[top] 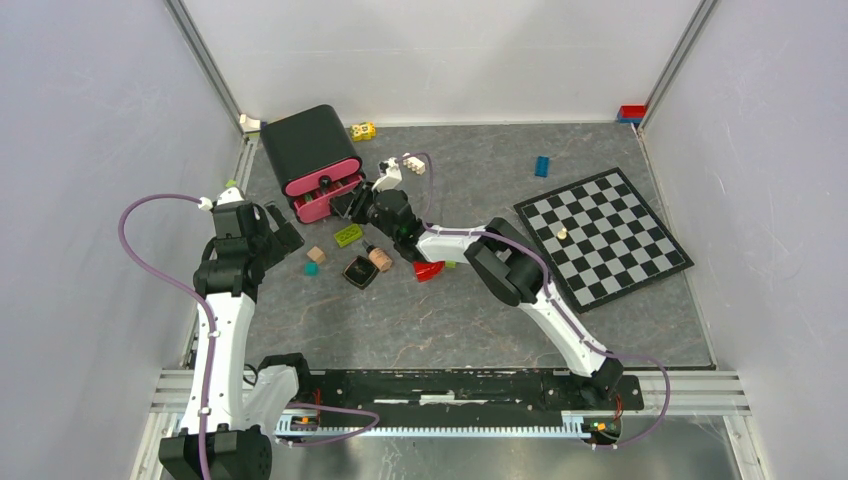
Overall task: Organize the makeup
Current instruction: Close the drawer in the storage box.
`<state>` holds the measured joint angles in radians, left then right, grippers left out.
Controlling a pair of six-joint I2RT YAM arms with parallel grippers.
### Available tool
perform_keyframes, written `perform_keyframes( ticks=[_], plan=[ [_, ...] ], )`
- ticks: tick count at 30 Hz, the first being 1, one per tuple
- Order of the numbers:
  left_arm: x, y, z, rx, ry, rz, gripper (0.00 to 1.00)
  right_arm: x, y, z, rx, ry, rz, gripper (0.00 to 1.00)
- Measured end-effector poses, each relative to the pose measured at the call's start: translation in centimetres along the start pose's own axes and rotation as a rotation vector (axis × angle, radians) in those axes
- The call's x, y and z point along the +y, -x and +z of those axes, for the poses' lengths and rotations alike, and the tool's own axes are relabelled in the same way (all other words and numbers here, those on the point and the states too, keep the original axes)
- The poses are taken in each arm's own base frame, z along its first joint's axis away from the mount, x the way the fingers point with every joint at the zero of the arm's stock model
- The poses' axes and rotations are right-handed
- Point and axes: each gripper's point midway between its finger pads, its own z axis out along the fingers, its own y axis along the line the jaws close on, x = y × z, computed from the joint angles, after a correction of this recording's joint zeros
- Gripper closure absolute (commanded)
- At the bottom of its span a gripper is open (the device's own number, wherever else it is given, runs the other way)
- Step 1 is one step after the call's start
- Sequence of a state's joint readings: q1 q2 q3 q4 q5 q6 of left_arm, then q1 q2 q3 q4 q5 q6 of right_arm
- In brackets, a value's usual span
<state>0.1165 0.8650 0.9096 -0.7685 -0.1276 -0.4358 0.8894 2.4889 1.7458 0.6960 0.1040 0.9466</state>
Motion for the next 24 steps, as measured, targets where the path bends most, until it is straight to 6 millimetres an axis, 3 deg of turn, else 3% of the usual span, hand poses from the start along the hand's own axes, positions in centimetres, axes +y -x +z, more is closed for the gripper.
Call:
perform_keyframes(
  ticks=[8, 16, 24],
  plan=[
    [0.0, 0.0, 0.0, 0.000, -0.001, 0.000, 0.00, 0.0, 0.3, 0.7, -0.032, 0.022, 0.006, 0.58],
    [-0.1, 0.0, 0.0, 0.003, -0.003, 0.000, 0.00, -0.3, 1.0, 1.8, -0.065, 0.043, 0.002, 0.38],
    [-0.1, -0.1, 0.1, 0.005, -0.002, 0.000, 0.00, -0.3, 1.4, 2.1, -0.078, 0.053, 0.000, 0.40]
  ],
)
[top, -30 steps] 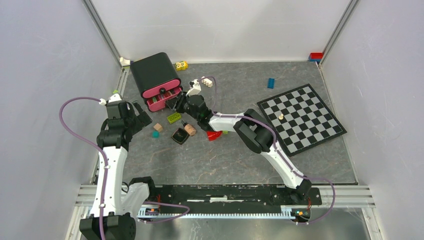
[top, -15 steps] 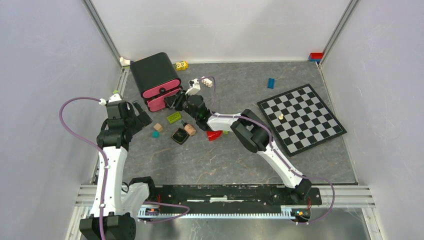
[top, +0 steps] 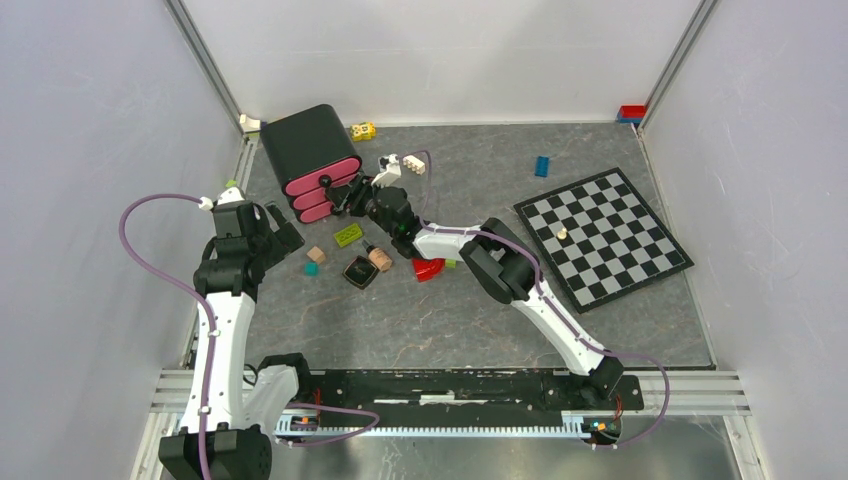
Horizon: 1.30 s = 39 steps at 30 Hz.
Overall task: Organize the makeup
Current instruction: Close the drawer in the storage box, then open the drawer in the storage box.
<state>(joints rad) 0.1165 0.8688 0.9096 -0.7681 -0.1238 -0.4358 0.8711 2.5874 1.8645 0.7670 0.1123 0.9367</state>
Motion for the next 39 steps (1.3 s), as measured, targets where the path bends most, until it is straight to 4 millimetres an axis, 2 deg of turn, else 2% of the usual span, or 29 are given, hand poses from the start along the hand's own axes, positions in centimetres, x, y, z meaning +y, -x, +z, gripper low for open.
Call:
perform_keyframes(
  ticks=[7, 12, 14, 18, 24, 27, 29, 34, 39],
  plan=[
    [0.0, 0.0, 0.0, 0.000, 0.000, 0.000, 0.00, -0.3, 0.2, -0.5, -0.011, 0.024, -0.024, 0.40],
    [0.0, 0.0, 0.0, 0.001, 0.000, 0.000, 0.00, -1.9, -0.5, -2.6, 0.028, -0.001, -0.069, 0.40],
    [0.0, 0.0, 0.0, 0.001, 0.000, 0.000, 0.00, -1.9, -0.3, -3.6, 0.039, -0.003, -0.090, 0.40],
    [0.0, -0.1, 0.1, 0.004, 0.002, 0.000, 0.00, -0.3, 1.3, -5.6, 0.040, 0.014, -0.144, 0.40],
    [0.1, -0.1, 0.1, 0.005, 0.004, -0.001, 0.00, 3.5, 5.0, -8.6, 0.007, 0.055, -0.247, 0.39],
    [0.1, -0.1, 0.1, 0.005, 0.004, -0.001, 0.00, 4.0, 5.9, -9.8, 0.003, 0.056, -0.290, 0.39],
    [0.1, -0.1, 0.1, 0.005, 0.004, -0.001, 0.00, 3.7, 5.8, -10.3, 0.012, 0.044, -0.315, 0.38],
    [0.1, -0.1, 0.1, 0.005, 0.004, -0.001, 0.00, 1.8, 4.5, -10.1, 0.069, -0.013, -0.350, 0.40],
    [0.1, -0.1, 0.1, 0.005, 0.004, -0.001, 0.00, 0.8, 3.2, -7.0, 0.104, -0.035, -0.347, 0.40]
  ],
)
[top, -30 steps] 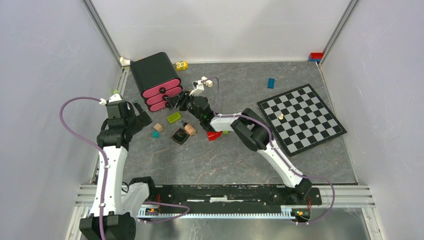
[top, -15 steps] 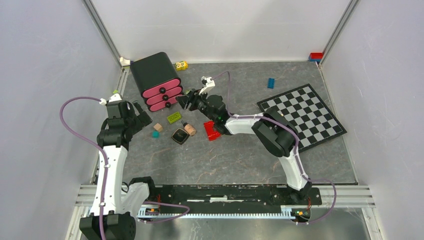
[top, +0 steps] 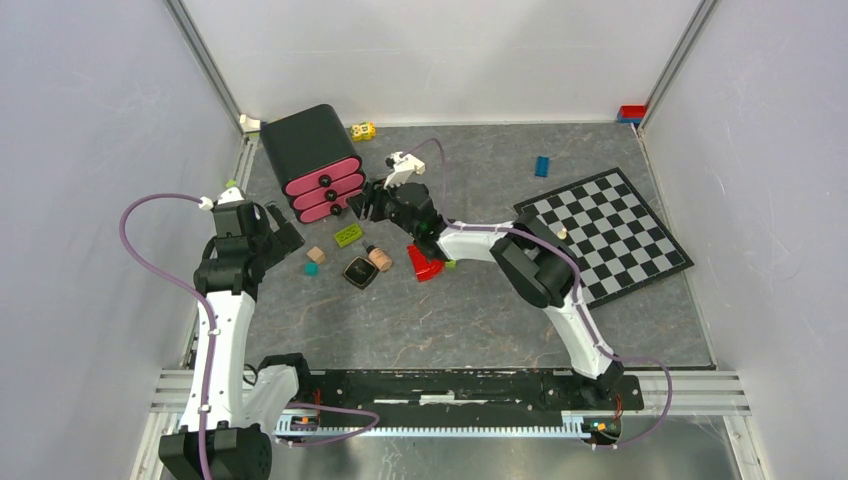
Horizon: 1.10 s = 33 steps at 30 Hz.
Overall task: Organize the makeup
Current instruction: Open the drawer in the storage box.
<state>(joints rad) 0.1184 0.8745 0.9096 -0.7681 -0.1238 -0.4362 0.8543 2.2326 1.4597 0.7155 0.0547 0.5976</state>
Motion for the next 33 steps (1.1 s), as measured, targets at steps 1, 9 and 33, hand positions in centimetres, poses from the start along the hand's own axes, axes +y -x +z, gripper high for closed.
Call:
perform_keyframes(
  ticks=[1, 9, 33],
  plan=[
    [0.0, 0.0, 0.0, 0.000, 0.000, 0.000, 0.00, -0.1, -0.4, 0.6, 0.008, -0.002, 0.006, 0.40],
    [0.0, 0.0, 0.0, 0.000, 0.000, 0.000, 0.00, -2.0, -4.3, 2.8, 0.075, -0.034, 0.047, 0.39],
    [-0.1, 0.0, 0.0, 0.002, -0.004, 0.000, 0.00, -3.2, -8.0, 6.8, 0.034, -0.016, 0.262, 0.31]
  ],
)
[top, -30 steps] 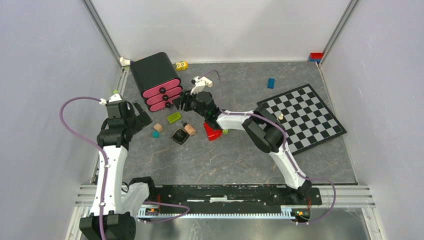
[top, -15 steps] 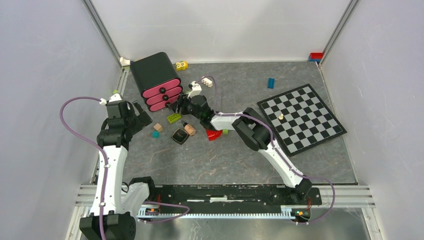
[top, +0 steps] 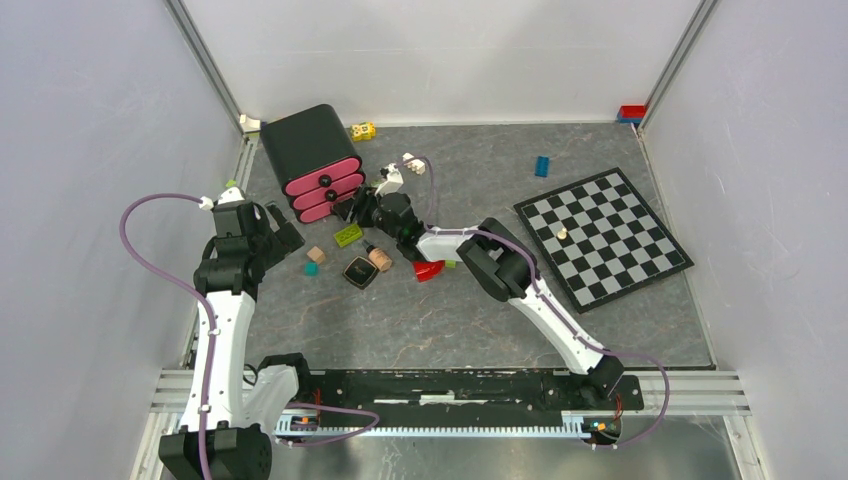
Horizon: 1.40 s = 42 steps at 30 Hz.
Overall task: Organize the makeup
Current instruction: Open the drawer in the storage box.
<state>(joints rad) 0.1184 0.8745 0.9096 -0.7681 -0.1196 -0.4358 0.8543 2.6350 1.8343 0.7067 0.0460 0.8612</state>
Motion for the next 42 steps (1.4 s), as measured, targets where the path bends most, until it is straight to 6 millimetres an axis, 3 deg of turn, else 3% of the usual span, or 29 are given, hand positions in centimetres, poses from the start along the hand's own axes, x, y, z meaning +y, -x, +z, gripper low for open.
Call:
perform_keyframes(
  ticks=[20, 24, 26, 30, 37, 42],
  plan=[
    [0.0, 0.0, 0.0, 0.000, -0.001, 0.000, 0.00, 0.6, 0.0, 1.7, -0.036, 0.030, 0.110, 0.40],
    [0.0, 0.0, 0.0, 0.000, -0.001, 0.000, 0.00, 0.5, -0.2, 1.7, -0.031, 0.031, 0.104, 0.55],
    [0.0, 0.0, 0.0, 0.000, -0.001, 0.000, 0.00, 0.6, -0.2, 1.6, -0.036, 0.040, 0.108, 0.53],
    [0.0, 0.0, 0.0, 0.000, -0.002, 0.000, 0.00, 0.6, -0.5, 1.4, -0.035, 0.045, 0.101, 0.41],
    [-0.1, -0.1, 0.0, 0.004, -0.008, 0.000, 0.00, 1.0, -0.6, 1.3, -0.036, 0.060, 0.095, 0.40],
    [-0.3, -0.1, 0.0, 0.007, -0.016, 0.000, 0.00, 1.2, -0.9, 1.3, -0.031, 0.060, 0.095, 0.47]
  ],
)
